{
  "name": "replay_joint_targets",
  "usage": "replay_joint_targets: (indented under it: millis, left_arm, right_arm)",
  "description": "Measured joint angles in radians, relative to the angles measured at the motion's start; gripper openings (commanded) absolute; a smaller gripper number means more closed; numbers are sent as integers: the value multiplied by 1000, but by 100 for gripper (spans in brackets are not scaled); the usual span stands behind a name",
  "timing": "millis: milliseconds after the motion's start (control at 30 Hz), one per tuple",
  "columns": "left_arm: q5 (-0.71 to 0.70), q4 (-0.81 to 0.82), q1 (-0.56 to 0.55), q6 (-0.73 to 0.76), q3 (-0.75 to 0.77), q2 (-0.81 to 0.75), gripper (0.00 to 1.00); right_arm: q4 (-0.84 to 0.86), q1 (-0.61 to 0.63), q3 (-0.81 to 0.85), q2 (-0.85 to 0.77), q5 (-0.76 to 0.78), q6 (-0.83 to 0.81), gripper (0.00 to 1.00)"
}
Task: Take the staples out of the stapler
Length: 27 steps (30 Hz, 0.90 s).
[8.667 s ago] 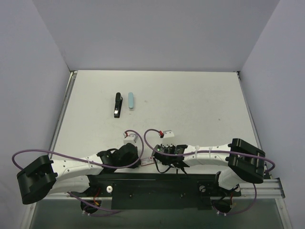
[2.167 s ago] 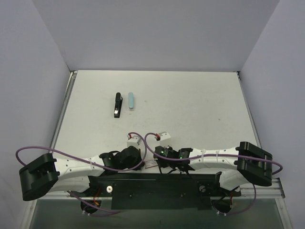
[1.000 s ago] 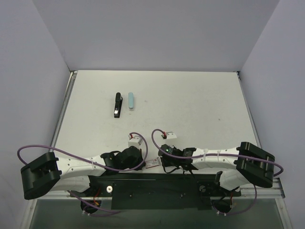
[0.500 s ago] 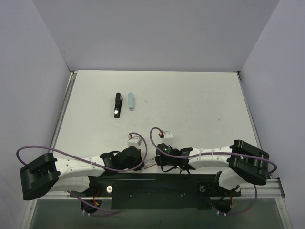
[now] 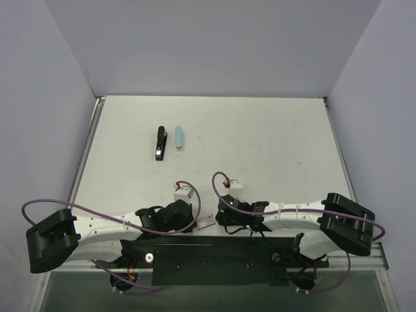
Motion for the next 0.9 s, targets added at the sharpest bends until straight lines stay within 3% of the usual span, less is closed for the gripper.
replay_joint_targets:
  millis: [67,233,400,500,600,633,667,800,900]
  left_arm:
    - [-5,-9,-3,2,2,-3,0]
    - [-27,-71,-3,25,34,5,0]
    - [-57,-150,-3,62,103,23,0]
    - [-76,-187,-3,84,154,23,0]
    - [-99,-225,-3,103,204,11,15]
    - [-110,-242,-3,109,221,1,27]
    - [-120,-256,-3,116,232,-9,32]
    - [-168,-325,-3,145,277,-80,66]
    - [-215,-387,-3,166,324,-133,81]
  right_arm:
    - [-38,-19,-12,-32,-3,-2,0]
    - [-147,-90,-30,-121,16,-19,19]
    - [-264,-140,-31,-263,77,-52,30]
    - [-339,-149,-27,-363,131,-86,44]
    - [-408,-153,-8,-429,180,-122,52]
    - [-428,-153,1,-447,196,-133,58]
    - [-448,-153,10,-464,212,-146,67]
    - [-507,-155,48,-505,261,-195,88]
    - [-550,-163,94,-506,285,-234,96]
